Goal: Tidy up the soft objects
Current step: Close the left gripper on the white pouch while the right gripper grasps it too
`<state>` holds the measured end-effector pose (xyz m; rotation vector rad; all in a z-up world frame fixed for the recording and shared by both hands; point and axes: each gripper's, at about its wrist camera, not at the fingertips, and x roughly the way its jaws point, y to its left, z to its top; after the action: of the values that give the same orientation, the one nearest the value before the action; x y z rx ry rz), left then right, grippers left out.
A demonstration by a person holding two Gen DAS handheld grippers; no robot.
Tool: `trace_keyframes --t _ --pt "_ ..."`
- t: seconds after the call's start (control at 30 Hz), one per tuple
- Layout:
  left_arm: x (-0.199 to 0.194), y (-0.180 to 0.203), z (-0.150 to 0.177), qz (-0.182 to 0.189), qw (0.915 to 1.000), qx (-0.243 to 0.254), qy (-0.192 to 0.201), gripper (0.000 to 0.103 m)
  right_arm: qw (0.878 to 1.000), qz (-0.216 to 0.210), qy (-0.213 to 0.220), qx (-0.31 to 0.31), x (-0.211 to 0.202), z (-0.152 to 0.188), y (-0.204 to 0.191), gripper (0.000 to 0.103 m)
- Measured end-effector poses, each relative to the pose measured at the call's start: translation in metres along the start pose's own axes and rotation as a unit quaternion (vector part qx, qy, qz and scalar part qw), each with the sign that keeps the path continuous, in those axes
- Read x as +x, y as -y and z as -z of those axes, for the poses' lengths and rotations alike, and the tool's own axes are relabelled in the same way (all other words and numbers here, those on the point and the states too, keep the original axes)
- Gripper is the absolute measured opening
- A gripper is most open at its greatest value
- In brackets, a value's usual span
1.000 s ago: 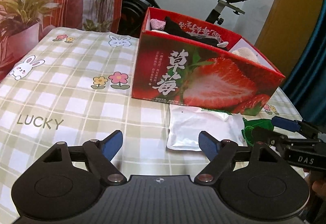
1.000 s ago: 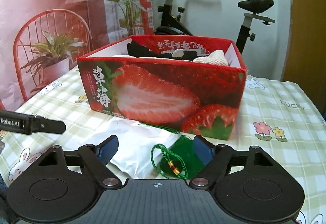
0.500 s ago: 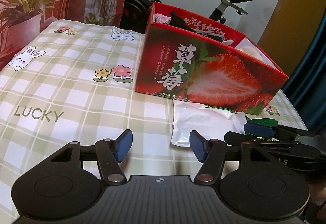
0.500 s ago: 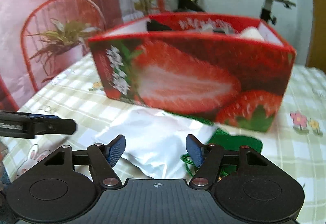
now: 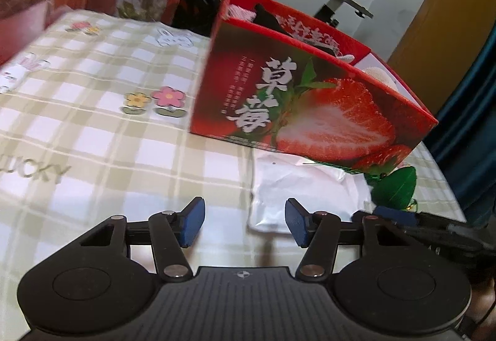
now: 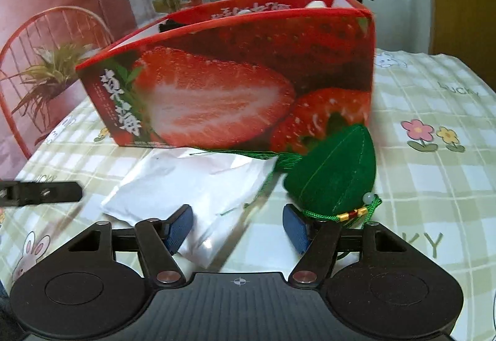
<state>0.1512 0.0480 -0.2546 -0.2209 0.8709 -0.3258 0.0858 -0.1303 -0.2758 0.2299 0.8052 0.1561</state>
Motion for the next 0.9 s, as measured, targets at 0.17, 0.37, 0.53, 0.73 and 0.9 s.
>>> trace_keyframes --t 0.17,0.37,0.53,0.73,0.9 --pt "0.026 0.007 -0.012 0.026 0.9993 0.019 -0.021 0.058 1.0 -0.016 -0.009 0.008 -0.002 0.001 -0.003 0.055" --pt "0.051 0.011 -0.022 0.046 0.998 0.023 -0.036 0.057 1.0 -0.021 -0.008 0.012 0.006 -0.005 -0.002 0.055" --pt "0.059 0.011 -0.023 0.042 0.9984 0.025 -0.028 0.057 1.0 -0.014 -0.006 -0.013 0.011 -0.005 -0.009 0.056" --pt "0.059 0.019 -0.015 0.076 0.9957 0.033 -0.04 0.057 1.0 -0.017 -0.009 -0.002 0.01 -0.005 -0.008 0.048" --pt "0.054 0.022 -0.004 0.092 0.9945 0.014 -0.047 0.057 1.0 -0.027 -0.015 0.004 0.003 0.0 -0.008 0.044"
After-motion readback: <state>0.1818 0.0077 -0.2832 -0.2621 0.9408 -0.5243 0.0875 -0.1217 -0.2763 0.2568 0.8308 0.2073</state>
